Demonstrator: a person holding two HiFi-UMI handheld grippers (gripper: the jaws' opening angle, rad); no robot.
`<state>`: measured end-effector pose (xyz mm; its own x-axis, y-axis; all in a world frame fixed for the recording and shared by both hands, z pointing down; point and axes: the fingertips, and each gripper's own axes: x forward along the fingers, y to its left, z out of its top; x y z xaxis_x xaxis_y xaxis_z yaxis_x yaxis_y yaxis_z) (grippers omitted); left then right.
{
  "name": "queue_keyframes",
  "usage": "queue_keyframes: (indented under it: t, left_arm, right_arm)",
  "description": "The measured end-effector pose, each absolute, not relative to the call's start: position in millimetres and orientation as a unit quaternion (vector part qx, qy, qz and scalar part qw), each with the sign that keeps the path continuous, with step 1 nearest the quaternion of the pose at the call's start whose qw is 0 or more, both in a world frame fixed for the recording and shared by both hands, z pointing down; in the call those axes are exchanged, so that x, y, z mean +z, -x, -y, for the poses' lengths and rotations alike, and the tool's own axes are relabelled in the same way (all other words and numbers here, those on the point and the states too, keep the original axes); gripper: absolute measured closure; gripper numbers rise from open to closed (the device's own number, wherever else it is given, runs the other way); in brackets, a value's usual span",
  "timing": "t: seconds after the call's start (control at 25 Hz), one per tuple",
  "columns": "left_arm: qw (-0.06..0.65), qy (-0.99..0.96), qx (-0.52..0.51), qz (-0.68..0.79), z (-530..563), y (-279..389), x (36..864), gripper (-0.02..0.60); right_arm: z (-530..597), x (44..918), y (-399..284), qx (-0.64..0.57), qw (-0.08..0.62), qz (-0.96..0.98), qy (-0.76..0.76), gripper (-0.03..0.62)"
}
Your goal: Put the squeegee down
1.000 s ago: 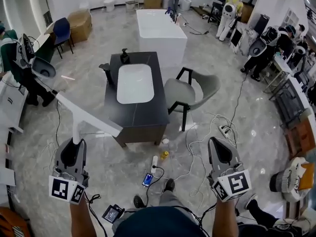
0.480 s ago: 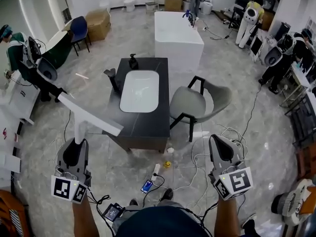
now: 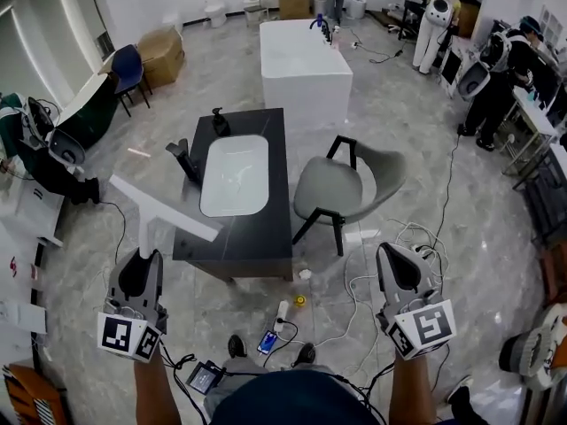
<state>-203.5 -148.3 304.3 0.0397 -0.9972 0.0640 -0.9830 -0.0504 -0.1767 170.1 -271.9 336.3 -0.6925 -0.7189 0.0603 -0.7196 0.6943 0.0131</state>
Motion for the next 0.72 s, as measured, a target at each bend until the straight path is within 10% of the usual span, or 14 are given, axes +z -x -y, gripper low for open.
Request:
queue_keyframes:
  t: [0.72]
  left_arm:
    - [0.002,0.822,-0.093,-0.561,361,270,376,0.489]
  right_arm:
    - [338,374,-125,0.025,0.064,0.845,-0.530,0.583]
